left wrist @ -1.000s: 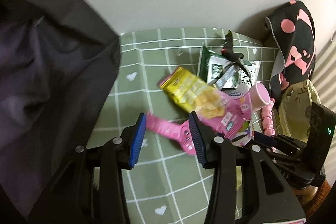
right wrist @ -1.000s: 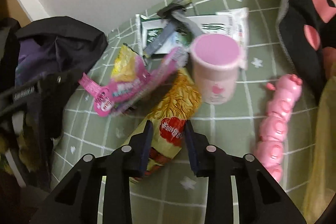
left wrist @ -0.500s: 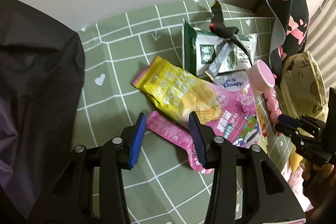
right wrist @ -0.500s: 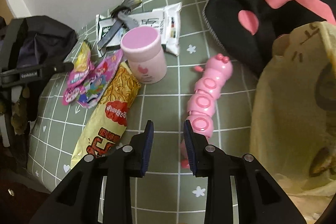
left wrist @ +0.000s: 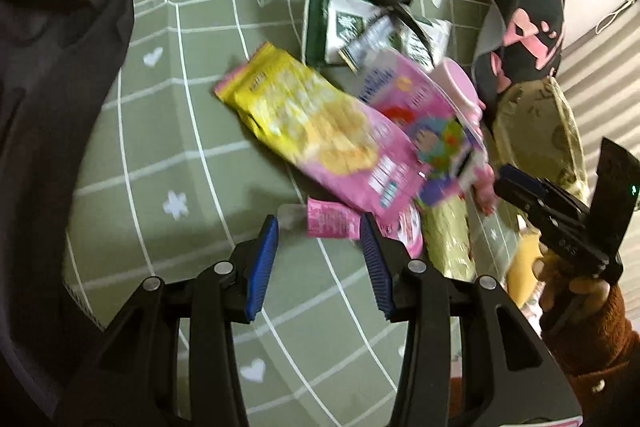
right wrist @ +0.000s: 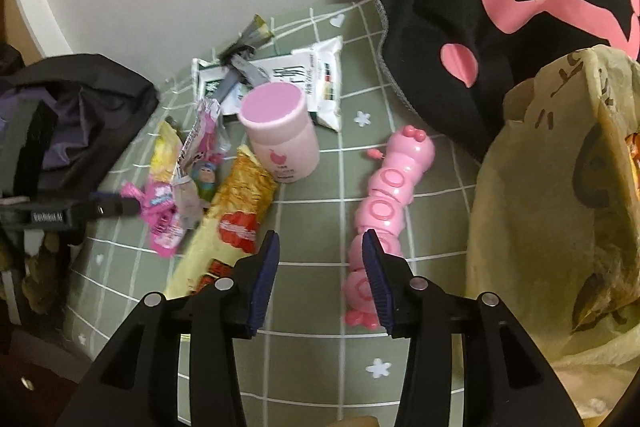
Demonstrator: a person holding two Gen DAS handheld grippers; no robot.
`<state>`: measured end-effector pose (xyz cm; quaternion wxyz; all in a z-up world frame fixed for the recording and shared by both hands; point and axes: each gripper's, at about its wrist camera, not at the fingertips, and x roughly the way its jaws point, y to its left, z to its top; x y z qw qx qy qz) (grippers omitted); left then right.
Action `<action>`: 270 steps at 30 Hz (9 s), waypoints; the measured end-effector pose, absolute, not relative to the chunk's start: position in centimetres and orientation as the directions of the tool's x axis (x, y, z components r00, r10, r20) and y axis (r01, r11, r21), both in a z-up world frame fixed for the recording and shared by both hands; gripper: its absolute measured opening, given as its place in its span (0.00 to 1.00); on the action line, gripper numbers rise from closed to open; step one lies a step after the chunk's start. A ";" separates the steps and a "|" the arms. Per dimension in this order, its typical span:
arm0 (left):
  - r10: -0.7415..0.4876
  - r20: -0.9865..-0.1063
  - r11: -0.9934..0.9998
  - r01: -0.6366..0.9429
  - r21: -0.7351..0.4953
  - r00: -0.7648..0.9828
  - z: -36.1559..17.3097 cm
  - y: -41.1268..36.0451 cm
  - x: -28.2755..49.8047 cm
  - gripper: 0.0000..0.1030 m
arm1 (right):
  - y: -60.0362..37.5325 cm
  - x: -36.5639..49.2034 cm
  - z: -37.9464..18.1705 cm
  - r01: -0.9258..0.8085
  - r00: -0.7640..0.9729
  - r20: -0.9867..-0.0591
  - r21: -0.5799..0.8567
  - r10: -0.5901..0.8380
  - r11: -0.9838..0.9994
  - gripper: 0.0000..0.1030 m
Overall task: Collect trash
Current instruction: 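Grasp the gold-red wafer roll with the right tool while the left tool grasps the yellow chip bag, then carry the wafer roll and yellow chip bag over the trash bag and release both, then move both open tools back toward the pink Kleenex pack and pink candy stick, then grasp the pink Kleenex pack with the right tool while the left tool grasps the pink candy stick, then lift the Kleenex pack with the right tool while the left tool regrips the pink stick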
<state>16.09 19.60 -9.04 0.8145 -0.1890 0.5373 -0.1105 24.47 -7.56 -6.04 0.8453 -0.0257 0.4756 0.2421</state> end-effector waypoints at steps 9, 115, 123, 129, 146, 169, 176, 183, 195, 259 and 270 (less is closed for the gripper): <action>-0.295 -0.834 0.941 -0.007 -0.337 0.467 -5.7 20.8 15.4 0.39 | -3.8 24.9 -6.7 -0.411 0.374 -0.783 0.341 0.498 0.845 0.40; -0.535 -0.655 0.824 0.499 -0.268 0.533 8.2 -13.7 28.0 0.28 | -31.5 20.5 12.3 -0.023 0.830 -0.555 0.076 0.061 0.997 0.18; -0.494 -0.662 0.857 0.444 -0.261 0.564 7.9 -11.0 27.5 0.33 | -29.9 22.5 10.8 -0.065 0.806 -0.581 0.102 0.112 0.993 0.18; -0.478 -0.667 0.867 0.427 -0.256 0.571 7.6 -9.3 26.5 0.33 | -28.5 23.9 9.1 -0.089 0.772 -0.619 0.122 0.146 0.989 0.18; -0.445 -0.706 0.891 0.352 -0.287 0.550 5.0 -5.6 24.5 0.34 | -28.8 24.5 6.7 -0.036 0.740 -0.664 0.124 0.110 0.992 0.37; -0.129 -0.806 0.974 -0.080 -0.213 0.578 -4.1 14.2 18.2 0.39 | -19.5 23.3 5.7 -0.255 0.703 -0.664 0.099 0.254 0.962 0.38; -0.101 -0.813 0.954 -0.175 -0.242 0.574 -5.2 17.7 15.9 0.39 | -12.9 22.7 3.5 -0.388 0.619 -0.690 0.147 0.375 0.910 0.38; -0.136 -0.827 0.939 -0.194 -0.283 0.546 -7.1 17.8 13.5 0.39 | -5.2 21.7 -1.0 -0.515 0.489 -0.724 0.210 0.486 0.831 0.38; -0.139 -0.810 0.929 -0.209 -0.306 0.569 -7.0 21.3 12.3 0.39 | 0.7 24.1 -7.1 -0.509 0.389 -0.791 0.242 0.471 0.826 0.38; -0.169 -0.868 0.937 -0.197 -0.289 0.467 -8.1 12.9 15.3 0.07 | -9.6 17.6 -4.8 -0.451 0.476 -0.787 0.166 0.394 0.877 0.09; -0.183 -0.848 0.941 -0.162 -0.298 0.498 -7.2 13.2 14.9 0.05 | -8.6 18.2 -5.2 -0.471 0.459 -0.791 0.169 0.404 0.866 0.09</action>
